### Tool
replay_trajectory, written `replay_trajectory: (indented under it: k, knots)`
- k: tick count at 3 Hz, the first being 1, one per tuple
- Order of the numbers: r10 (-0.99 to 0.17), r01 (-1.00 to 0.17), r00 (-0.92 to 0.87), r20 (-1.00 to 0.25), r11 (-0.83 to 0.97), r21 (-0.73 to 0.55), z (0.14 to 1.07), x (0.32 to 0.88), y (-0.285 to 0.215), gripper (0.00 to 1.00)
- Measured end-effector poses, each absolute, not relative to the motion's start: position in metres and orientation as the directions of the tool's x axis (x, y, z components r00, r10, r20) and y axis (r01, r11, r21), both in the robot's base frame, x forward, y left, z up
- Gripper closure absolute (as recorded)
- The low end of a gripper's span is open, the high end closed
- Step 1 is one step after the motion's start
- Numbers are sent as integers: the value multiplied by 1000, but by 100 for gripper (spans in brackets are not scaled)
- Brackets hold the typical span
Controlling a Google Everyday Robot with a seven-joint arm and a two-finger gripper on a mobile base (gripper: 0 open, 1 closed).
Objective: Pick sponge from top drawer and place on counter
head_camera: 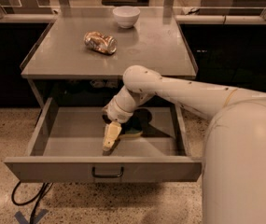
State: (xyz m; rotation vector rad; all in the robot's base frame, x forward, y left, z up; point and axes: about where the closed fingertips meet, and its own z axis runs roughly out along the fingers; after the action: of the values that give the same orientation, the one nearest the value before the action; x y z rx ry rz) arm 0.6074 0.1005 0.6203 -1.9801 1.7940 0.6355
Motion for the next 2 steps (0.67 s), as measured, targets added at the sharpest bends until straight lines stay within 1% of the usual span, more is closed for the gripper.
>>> replay_trajectory:
  k: [1,2]
  knots:
    - [-925,-997,58,-375,-36,-66,626,618,76,0]
    - [-940,-998,7,-341,18,-68,625,622,68,0]
